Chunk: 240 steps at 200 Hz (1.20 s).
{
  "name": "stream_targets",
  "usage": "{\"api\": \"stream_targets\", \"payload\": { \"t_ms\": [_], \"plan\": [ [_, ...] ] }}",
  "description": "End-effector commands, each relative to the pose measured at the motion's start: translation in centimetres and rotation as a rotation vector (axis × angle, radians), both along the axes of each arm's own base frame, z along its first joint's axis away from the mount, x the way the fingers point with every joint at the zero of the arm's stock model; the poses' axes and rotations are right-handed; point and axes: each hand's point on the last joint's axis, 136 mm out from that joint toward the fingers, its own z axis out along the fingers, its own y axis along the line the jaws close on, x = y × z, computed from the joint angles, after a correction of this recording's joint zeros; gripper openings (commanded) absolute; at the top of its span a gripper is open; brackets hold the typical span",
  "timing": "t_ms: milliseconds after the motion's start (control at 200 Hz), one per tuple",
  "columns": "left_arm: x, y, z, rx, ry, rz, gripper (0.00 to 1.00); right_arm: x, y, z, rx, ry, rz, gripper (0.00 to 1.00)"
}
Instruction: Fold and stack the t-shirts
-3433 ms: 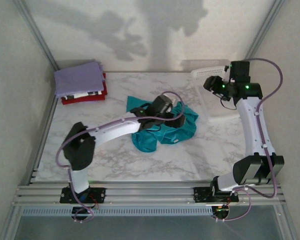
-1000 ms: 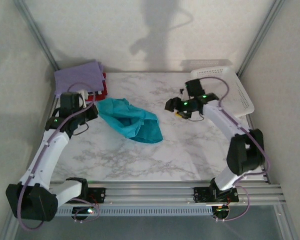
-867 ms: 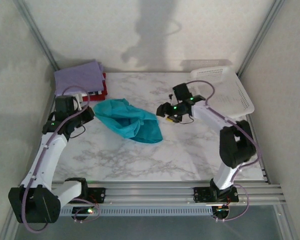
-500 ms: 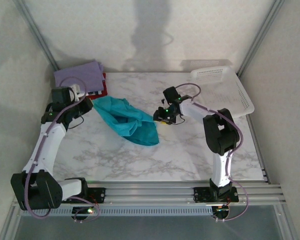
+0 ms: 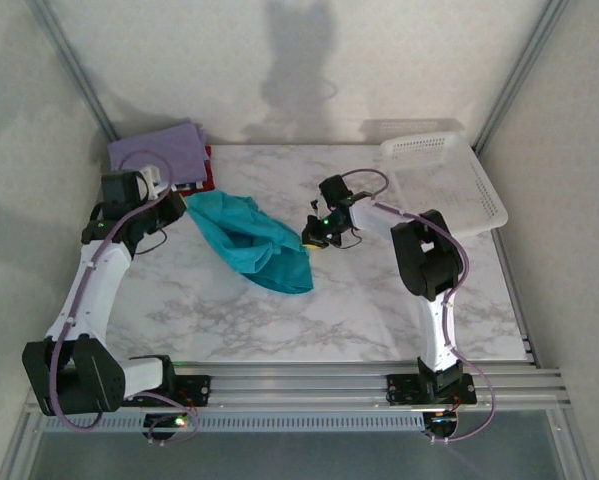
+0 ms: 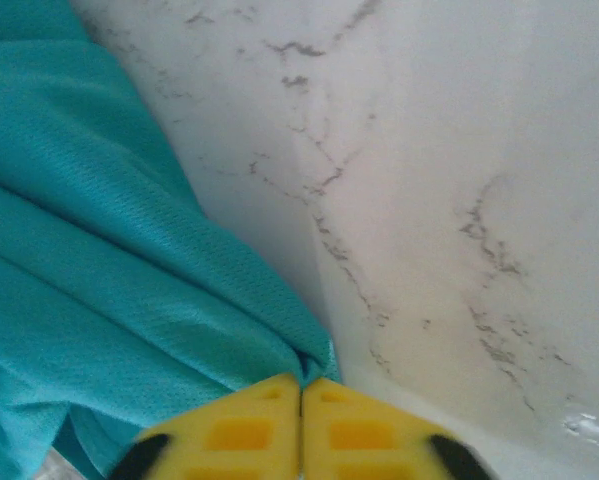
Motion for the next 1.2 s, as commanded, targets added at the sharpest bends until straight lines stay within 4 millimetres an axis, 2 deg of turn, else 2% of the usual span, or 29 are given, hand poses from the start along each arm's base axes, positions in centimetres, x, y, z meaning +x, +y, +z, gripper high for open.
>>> {"api": "stream_targets", "payload": {
  "t_ms": [0,90,160,305,375,456,526,601,651,731,776,821,921,1001,1091,1141,1196],
  "plan": [
    [0.4,0.1,1.4,-0.008,-0.047,-0.006,0.0,0.4,0.2,2.7,0.0,-0.062,0.004,0.0],
    [0.6,0.3,2.6,0.015,-0.068,0.002,0.0,0.8,-1.8,5.5,-0.092,-0.137,-0.007,0.0],
    [0.8,0.6,4.5,0.045,-0.103,-0.002,0.0,1.4,-4.1,9.0,-0.175,-0.233,-0.028,0.0],
    [2.0,0.7,8.7,0.072,-0.178,-0.016,0.0,2.6,-8.5,19.1,-0.276,-0.478,-0.111,0.0],
    [2.7,0.4,10.6,0.06,-0.202,-0.033,0.0,2.3,-10.2,23.6,-0.331,-0.567,-0.133,0.0],
    [3.1,-0.2,13.8,0.063,-0.253,-0.058,0.0,1.3,-11.8,27.5,-0.403,-0.65,-0.141,0.0],
    [3.2,0.5,16.5,0.109,-0.308,-0.034,0.0,0.1,-12.4,30.5,-0.406,-0.729,-0.144,0.0],
    [3.1,1.4,18.7,0.159,-0.342,-0.009,0.0,-1.6,-12.5,32.6,-0.367,-0.782,-0.158,0.0],
    [3.0,1.7,19.1,0.17,-0.341,-0.005,0.0,-2.9,-12.5,33.2,-0.338,-0.788,-0.16,0.0],
    [2.8,1.7,18.2,0.164,-0.315,-0.01,0.0,-5.3,-12.4,32.0,-0.327,-0.733,-0.156,0.0],
    [2.3,1.5,17.0,0.149,-0.294,-0.016,0.0,-6.9,-12.4,30.1,-0.342,-0.689,-0.156,0.0],
    [1.8,1.4,15.5,0.139,-0.272,-0.015,0.0,-8.7,-12.5,27.3,-0.36,-0.635,-0.155,0.0],
    [-0.3,1.3,10.1,0.119,-0.182,0.002,0.0,-12.4,-12.7,21.1,-0.322,-0.5,-0.203,0.0],
    [-2.7,1.2,4.8,0.1,-0.07,0.017,0.0,-15.5,-13.0,15.7,-0.349,-0.377,-0.214,0.0],
    [-6.0,0.9,-1.3,0.058,0.061,0.042,0.0,-18.0,-13.6,11.7,-0.376,-0.282,-0.215,0.0],
    [-7.9,0.7,-4.2,0.031,0.125,0.064,0.01,-18.8,-13.8,10.5,-0.373,-0.242,-0.217,0.14],
    [-9.5,0.4,-6.4,0.006,0.176,0.079,0.28,-19.2,-14.6,10.2,-0.387,-0.238,-0.232,0.32]
  ]
}}
